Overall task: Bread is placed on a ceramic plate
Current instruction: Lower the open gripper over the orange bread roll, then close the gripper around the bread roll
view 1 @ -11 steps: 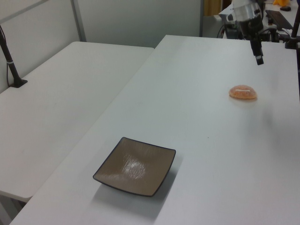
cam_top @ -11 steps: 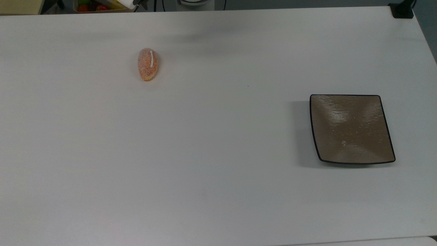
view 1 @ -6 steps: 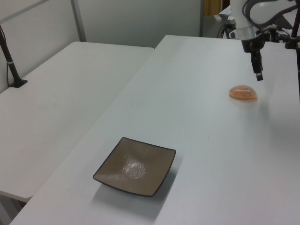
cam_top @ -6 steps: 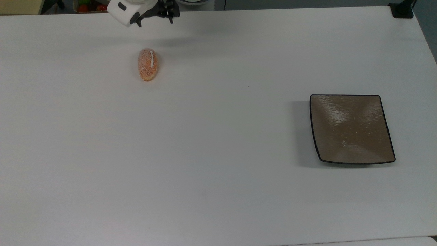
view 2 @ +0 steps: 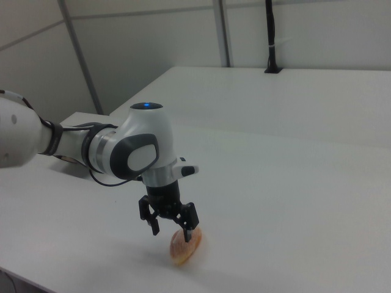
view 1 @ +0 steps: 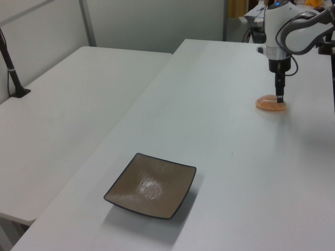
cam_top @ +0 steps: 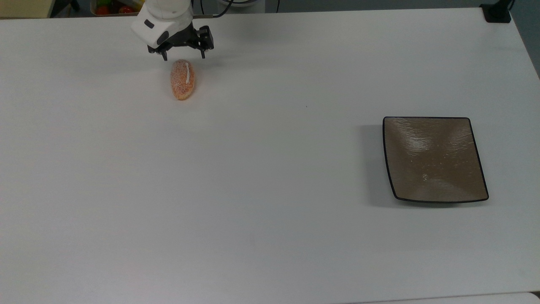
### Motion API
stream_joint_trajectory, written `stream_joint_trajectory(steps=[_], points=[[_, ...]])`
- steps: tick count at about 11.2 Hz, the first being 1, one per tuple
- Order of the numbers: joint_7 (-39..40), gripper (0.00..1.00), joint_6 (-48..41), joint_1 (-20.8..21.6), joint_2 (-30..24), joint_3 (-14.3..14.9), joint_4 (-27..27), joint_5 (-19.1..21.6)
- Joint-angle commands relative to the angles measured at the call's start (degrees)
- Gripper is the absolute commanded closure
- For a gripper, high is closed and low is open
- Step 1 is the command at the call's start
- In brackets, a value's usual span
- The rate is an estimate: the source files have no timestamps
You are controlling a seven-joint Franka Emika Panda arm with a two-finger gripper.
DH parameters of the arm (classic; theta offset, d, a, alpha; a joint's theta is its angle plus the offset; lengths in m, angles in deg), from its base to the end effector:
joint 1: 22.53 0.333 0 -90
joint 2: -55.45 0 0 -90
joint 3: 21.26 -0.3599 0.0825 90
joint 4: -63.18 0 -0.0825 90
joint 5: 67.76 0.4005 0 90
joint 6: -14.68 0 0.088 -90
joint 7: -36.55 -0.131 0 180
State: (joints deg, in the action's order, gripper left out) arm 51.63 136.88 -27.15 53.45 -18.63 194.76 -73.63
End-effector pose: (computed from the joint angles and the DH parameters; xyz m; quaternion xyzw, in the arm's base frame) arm 0.4970 -0.0698 0.3630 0.9923 0.0981 -0.0709 0.0275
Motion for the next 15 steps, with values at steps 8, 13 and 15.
stream_joint_trajectory(steps=[8, 13, 15], points=[[-2.5, 0.18, 11.9, -0.5, 6.5, 0.4, 1.7, -1.9], [-2.6, 0.95, 10.8, -0.9, 5.9, 0.7, 1.5, -1.9], [-3.0, 1.0, 7.8, -0.8, 3.9, 0.8, 0.9, -1.9]])
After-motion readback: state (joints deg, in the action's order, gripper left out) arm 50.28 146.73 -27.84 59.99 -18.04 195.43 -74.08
